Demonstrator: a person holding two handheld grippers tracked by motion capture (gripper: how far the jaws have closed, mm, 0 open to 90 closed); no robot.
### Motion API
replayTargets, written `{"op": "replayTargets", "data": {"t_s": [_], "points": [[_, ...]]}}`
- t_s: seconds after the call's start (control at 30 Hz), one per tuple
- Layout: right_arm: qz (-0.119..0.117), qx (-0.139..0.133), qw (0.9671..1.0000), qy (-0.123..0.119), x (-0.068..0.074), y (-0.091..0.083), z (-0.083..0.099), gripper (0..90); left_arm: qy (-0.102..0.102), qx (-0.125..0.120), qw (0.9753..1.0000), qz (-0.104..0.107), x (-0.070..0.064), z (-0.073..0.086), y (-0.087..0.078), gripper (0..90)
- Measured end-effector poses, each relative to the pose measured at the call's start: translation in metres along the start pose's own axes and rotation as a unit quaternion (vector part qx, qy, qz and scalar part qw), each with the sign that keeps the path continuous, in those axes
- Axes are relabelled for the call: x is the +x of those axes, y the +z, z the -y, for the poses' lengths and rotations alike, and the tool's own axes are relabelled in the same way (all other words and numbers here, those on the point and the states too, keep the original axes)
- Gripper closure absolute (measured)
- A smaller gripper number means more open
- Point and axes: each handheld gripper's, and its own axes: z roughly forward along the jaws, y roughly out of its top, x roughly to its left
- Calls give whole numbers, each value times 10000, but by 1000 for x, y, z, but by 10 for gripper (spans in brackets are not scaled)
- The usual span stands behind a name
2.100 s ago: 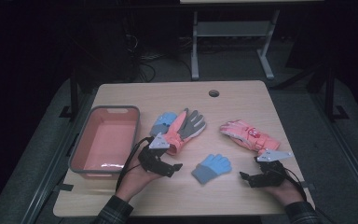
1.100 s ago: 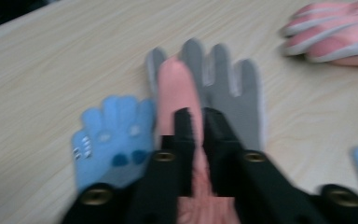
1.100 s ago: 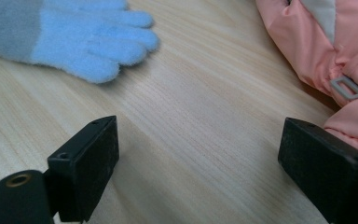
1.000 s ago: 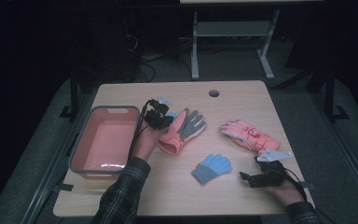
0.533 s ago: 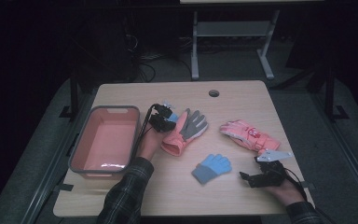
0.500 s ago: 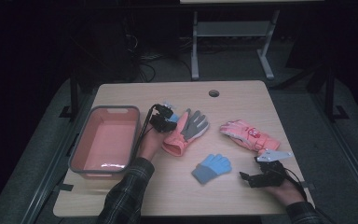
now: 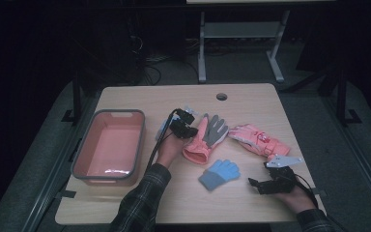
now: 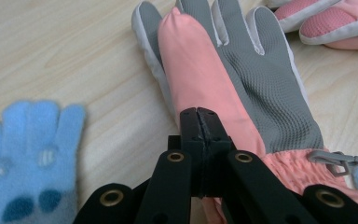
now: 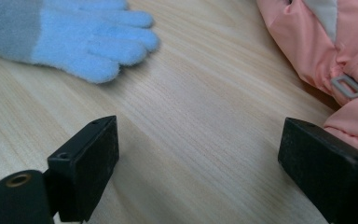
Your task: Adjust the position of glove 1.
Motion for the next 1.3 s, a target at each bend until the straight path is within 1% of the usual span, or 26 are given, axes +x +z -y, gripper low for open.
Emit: {"op": "replayTargets", "data": {"t_s": [0.03, 0.07, 0.17, 0.2, 0.23, 0.27, 0.3, 0.4, 0.47, 0.5, 0.53, 0.57, 0.63, 0.7, 0.73, 0.8, 0.83, 0.9, 0.97, 1.03, 1.07, 1.1, 1.17, 1.2, 1.23, 1.3], "points": [[0, 0, 10000, 0, 0, 0, 0, 118, 0, 0, 10000, 0, 0, 0, 0, 893], [3, -2, 10000, 6, 0, 0, 0, 117, -32, 3, 9999, -125, 8, -1, -4, 889], [3, 0, 10000, 9, 0, 0, 0, 116, -145, -41, 9993, -341, 22, -1, -10, 884], [2, 0, 10000, 8, 0, 0, 0, 116, -158, -26, 9990, -421, 25, -1, -11, 861], [2, 0, 10000, 8, 0, 0, 0, 116, -158, -26, 9990, -421, 25, -1, -11, 837], [3, 1, 10000, 10, 0, 0, 0, 115, -172, 51, 9982, -572, 30, 0, -11, 788], [3, 0, 10000, 11, 0, 0, 0, 114, -228, 106, 9974, -678, 36, 1, -10, 771], [2, 8, 10000, -1, 0, 0, 0, 114, -344, 153, 9964, -760, 43, 4, -6, 741], [2, 8, 10000, -2, 0, 0, 0, 113, -347, 188, 9961, -787, 45, 6, -4, 726], [2, 6, 10000, 1, 0, 0, 0, 113, -327, 255, 9953, -878, 46, 7, -2, 720], [1, 2, 10000, 13, 1, 0, 0, 113, -327, 255, 9953, -878, 46, 7, -2, 714], [0, 2, 10000, 13, 1, 0, 0, 113, -368, 302, 9954, -828, 48, 10, 2, 714], [2, 6, 10000, -3, 0, 0, 0, 113, -240, 459, 9940, -966, 48, 12, 5, 714], [2, 6, 10000, -1, 0, 0, 0, 114, -359, 534, 9945, -821, 51, 16, 8, 762], [1, 5, 10000, 0, 0, 0, 0, 113, -336, 580, 9941, -851, 52, 18, 10, 791], [2, 3, 10000, -1, 0, 0, 0, 113, -372, 538, 9947, -789, 53, 20, 10, 858], [2, 6, 10000, -3, 0, 0, 0, 113, -400, 525, 9949, -758, 54, 20, 10, 871], [0, 4, 10000, 3, 0, 0, 0, 113, -469, 500, 9956, -632, 53, 19, 9, 885], [0, 2, 10000, 11, 1, 0, 0, 114, -462, 422, 9968, -506, 48, 17, 9, 887], [1, 1, 10000, 13, 1, 0, 0, 114, -421, 405, 9975, -401, 43, 16, 10, 887], [1, 2, 10000, 10, 1, 0, 0, 113, -444, 362, 9978, -336, 41, 15, 11, 889], [2, 7, 10000, -2, 0, 0, 0, 113, -401, 343, 9983, -242, 37, 12, 11, 890], [0, 1, 10000, 12, 1, 0, 0, 113, -333, 261, 9990, -152, 31, 9, 10, 889], [2, 1, 10000, 12, 1, 0, 0, 113, -299, 209, 9992, -155, 29, 7, 8, 889], [0, 2, 10000, 11, 1, 0, 0, 114, -269, 166, 9993, -216, 27, 4, 7, 884], [1, 3, 10000, 11, 1, 0, 0, 114, -221, 146, 9991, -317, 29, 3, 3, 844]]}}
